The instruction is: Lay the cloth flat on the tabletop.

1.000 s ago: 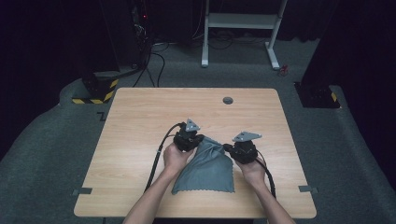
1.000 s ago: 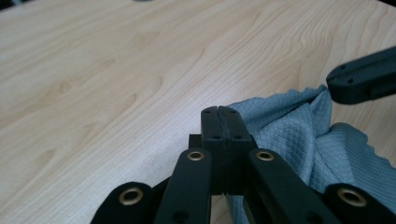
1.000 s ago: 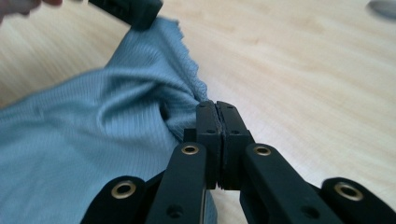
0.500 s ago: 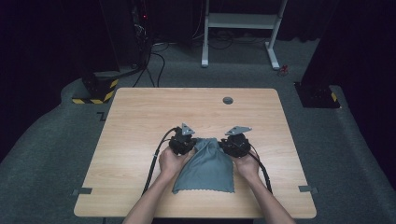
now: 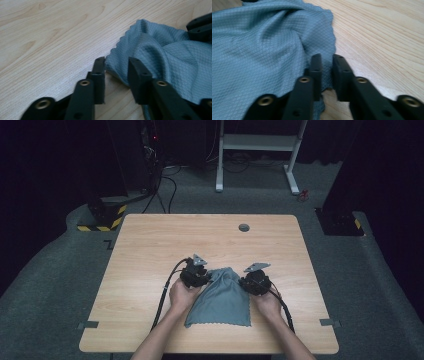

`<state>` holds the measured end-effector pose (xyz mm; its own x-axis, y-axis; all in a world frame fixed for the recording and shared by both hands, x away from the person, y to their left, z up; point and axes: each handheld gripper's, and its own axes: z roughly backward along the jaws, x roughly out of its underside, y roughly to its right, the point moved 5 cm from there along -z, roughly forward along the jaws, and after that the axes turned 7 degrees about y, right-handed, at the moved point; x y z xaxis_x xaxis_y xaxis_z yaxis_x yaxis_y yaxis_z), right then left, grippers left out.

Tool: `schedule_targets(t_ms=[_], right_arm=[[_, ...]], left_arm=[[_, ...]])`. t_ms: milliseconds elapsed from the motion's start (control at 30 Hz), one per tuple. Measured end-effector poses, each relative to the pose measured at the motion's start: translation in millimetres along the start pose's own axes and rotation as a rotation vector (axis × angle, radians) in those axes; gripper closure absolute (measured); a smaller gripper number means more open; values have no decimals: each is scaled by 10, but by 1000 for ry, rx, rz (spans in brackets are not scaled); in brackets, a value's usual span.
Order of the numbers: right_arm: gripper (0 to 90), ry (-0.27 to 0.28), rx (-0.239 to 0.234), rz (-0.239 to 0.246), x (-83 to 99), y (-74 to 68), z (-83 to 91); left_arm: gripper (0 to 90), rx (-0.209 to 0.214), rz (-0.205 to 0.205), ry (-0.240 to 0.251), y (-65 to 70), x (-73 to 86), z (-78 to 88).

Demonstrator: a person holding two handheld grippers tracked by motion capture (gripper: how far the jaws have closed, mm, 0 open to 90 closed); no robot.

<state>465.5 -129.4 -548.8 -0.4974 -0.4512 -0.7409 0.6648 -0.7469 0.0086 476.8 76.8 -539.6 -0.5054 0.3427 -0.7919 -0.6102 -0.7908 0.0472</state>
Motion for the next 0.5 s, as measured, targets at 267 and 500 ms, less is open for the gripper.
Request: schedule_targets(t_ms=[267,500], right_arm=[[899,10,44,40,-99,10,64],[897,75,147,27,-337,267,231]], left_arm=[[571,-8,1,12,1,8,31],[610,-15,8,-13,7,39,-40]])
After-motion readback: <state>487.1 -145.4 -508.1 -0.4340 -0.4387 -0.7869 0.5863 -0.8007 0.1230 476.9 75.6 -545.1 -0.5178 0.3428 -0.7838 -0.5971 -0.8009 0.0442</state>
